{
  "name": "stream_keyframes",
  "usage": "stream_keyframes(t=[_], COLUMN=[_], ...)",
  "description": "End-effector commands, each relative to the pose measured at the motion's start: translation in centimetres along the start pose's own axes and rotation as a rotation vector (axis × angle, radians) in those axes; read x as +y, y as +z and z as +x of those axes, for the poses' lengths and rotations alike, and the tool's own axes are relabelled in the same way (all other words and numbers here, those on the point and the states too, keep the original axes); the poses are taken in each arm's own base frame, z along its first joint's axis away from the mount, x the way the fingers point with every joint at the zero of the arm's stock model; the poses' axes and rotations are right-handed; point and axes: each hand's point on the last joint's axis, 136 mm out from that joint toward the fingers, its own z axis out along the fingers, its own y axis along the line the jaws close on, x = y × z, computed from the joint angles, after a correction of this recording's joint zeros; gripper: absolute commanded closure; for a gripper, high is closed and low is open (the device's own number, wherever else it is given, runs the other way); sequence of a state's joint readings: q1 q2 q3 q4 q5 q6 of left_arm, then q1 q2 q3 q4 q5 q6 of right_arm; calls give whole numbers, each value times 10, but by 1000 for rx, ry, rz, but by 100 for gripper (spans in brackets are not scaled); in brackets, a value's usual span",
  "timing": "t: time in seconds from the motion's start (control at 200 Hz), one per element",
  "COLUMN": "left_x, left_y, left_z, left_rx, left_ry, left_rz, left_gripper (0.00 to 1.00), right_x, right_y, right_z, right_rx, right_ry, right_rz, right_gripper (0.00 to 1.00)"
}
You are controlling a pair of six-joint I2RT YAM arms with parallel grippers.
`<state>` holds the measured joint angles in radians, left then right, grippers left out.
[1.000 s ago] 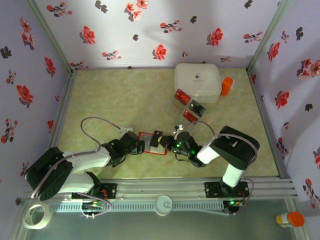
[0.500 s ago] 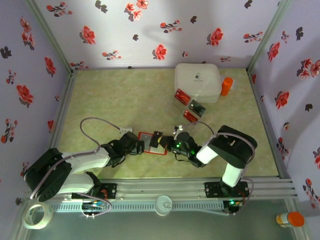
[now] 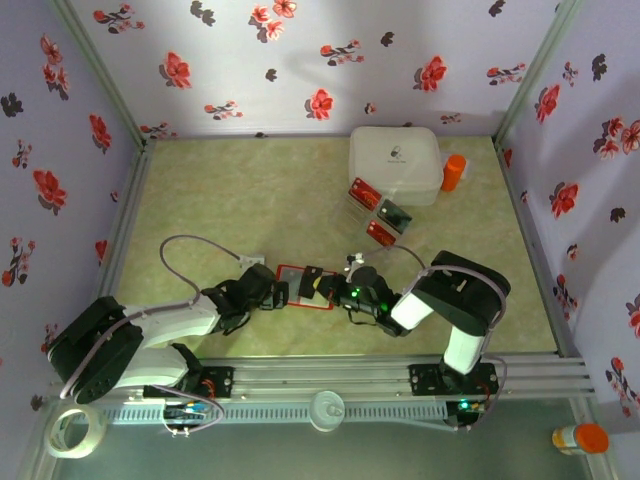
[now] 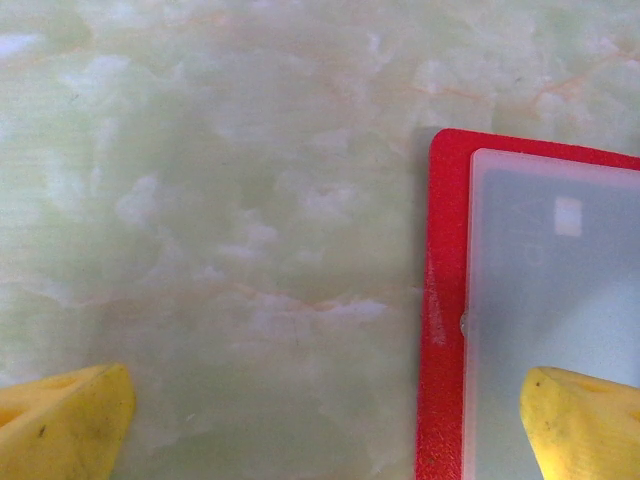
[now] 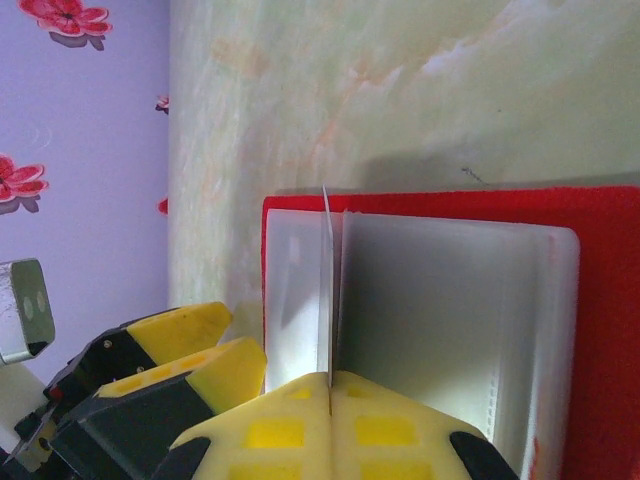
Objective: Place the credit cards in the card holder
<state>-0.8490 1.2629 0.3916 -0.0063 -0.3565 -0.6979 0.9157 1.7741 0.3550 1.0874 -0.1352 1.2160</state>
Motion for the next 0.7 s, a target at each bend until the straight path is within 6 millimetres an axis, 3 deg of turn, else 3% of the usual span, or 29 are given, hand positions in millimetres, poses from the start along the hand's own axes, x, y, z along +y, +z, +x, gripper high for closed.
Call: stream_keyframes(t=[0.0, 0.695], left_x=[22, 23], left_y=[1, 2], left_z=[25, 26], left_rx=[70, 71], left_ry=[9, 9], left_rz=[-73, -73], left_gripper=[0, 0], right_x=[-14, -27], right_y=[-3, -2], right_z=[8, 20], right_rx=[13, 60], right_ry=[11, 38], right_rz=[48, 116], right_gripper=[100, 100])
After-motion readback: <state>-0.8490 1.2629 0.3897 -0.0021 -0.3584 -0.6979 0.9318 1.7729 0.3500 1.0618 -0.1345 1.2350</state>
